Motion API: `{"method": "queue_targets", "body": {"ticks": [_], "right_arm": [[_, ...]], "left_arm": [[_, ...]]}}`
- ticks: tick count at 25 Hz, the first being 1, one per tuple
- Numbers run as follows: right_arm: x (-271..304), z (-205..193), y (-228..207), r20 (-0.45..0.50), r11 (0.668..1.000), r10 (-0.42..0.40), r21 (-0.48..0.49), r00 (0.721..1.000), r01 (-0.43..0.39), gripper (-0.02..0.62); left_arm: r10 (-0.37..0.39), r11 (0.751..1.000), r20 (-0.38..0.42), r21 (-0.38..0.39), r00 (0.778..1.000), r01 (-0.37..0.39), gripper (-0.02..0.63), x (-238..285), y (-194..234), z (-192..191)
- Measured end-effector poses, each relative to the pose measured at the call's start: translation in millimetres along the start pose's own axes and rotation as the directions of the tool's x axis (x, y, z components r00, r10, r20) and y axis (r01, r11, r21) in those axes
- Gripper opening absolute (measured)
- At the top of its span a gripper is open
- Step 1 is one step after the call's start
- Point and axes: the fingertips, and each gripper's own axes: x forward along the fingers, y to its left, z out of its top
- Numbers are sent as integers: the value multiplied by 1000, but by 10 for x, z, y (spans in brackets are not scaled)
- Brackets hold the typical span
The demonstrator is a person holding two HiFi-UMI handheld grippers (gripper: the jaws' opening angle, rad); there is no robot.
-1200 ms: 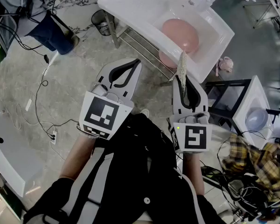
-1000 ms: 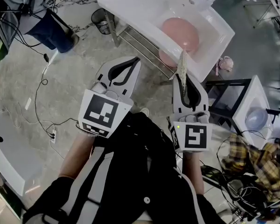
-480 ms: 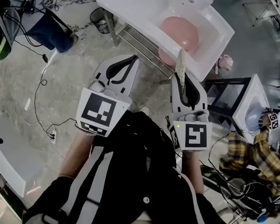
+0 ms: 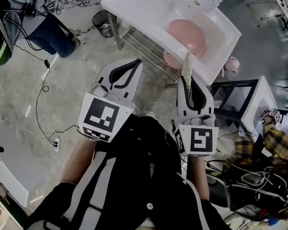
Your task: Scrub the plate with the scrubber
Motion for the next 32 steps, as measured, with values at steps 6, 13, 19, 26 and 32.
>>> {"method": "queue_targets", "body": {"ticks": [6,13,19,26,32], "right_arm": [[28,17,103,-4,999,-45,3,999,45,77],[49,-15,186,-13,997,-70,-21,997,70,77],[39,-76,109,-31,996,-93,-17,995,93,77],[168,-129,-69,-39,994,-105,-17,994,104,77],[493,-97,-314,-26,995,-100,-17,995,100,77]], "left_arm": [[-16,1000,4,-1,1000,16,0,-129,124,-47],[-26,1000,15,-11,1000,26,0,-208,188,-138],[-12,1000,25,-21,1000,12,0,-180,257,-104],[-9,1000,27,-20,1000,9,1,-23,304,-101],[-8,1000,26,-19,1000,8,0,321,438,-10]]}}
